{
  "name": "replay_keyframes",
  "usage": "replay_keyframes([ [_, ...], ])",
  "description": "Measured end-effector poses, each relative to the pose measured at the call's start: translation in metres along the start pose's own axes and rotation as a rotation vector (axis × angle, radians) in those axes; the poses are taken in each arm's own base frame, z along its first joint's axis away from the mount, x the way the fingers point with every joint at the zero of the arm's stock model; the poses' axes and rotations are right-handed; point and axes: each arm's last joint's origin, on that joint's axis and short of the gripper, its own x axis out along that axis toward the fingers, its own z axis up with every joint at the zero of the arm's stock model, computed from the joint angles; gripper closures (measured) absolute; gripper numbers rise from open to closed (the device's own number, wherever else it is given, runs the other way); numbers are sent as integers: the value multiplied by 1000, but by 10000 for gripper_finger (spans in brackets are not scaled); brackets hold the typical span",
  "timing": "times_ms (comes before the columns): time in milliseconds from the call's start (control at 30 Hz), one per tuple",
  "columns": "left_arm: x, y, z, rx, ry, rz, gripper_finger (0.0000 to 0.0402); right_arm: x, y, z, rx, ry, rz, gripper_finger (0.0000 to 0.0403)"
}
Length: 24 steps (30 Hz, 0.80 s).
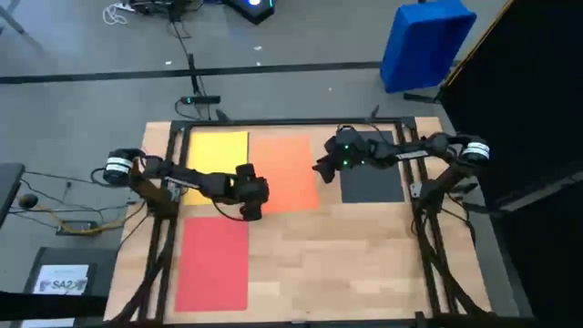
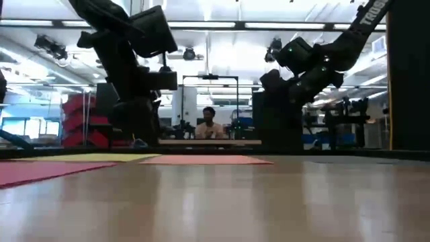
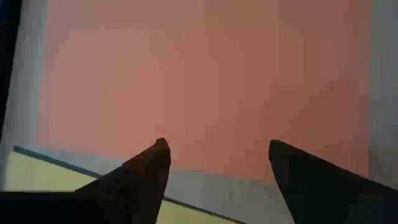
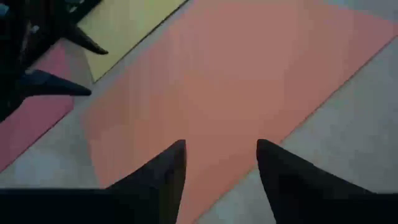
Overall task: Organize paper
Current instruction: Put the orange paper to the bottom right of the table
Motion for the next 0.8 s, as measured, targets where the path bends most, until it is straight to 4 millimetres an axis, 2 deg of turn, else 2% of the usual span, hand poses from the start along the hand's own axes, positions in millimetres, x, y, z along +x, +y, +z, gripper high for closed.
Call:
replay_keyframes([
  [467, -6, -18, 9, 64, -103, -220, 147, 0, -3, -2, -63, 22, -10, 233],
  [600, -9, -25, 8, 80, -111, -233, 147, 0, -1, -2, -67, 24, -7, 233],
  [800, 2, -32, 5, 57, -64, -231, 147, 2, 7, -5, -86, 28, 15, 233],
])
